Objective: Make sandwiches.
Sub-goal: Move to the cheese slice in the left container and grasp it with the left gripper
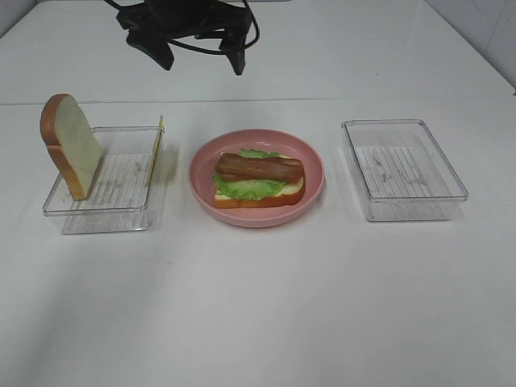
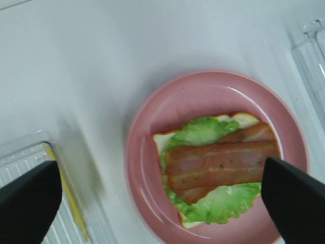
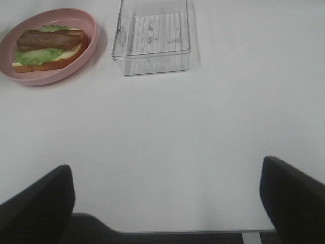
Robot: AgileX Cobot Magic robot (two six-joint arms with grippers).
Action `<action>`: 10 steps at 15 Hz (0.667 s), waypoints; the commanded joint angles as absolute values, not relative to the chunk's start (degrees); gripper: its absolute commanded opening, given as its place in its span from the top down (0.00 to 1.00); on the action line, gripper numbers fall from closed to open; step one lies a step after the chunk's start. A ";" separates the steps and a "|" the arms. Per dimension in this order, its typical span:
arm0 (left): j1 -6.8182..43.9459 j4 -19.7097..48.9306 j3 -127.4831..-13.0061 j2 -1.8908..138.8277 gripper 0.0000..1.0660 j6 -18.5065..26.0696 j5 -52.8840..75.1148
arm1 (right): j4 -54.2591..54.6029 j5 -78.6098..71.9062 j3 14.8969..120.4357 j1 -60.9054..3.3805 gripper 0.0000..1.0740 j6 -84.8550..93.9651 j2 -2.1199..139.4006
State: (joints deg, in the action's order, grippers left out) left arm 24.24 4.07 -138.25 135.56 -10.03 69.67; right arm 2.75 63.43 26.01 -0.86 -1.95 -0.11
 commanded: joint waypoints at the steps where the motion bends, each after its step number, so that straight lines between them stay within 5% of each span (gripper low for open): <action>1: 21.03 3.72 -132.81 133.10 0.05 -10.83 75.57 | 2.69 62.97 25.78 -0.69 0.12 -1.55 -1.83; 10: 18.96 0.52 -125.54 135.05 0.05 -8.02 74.71 | 2.69 62.97 25.78 -0.69 0.13 -1.55 -1.83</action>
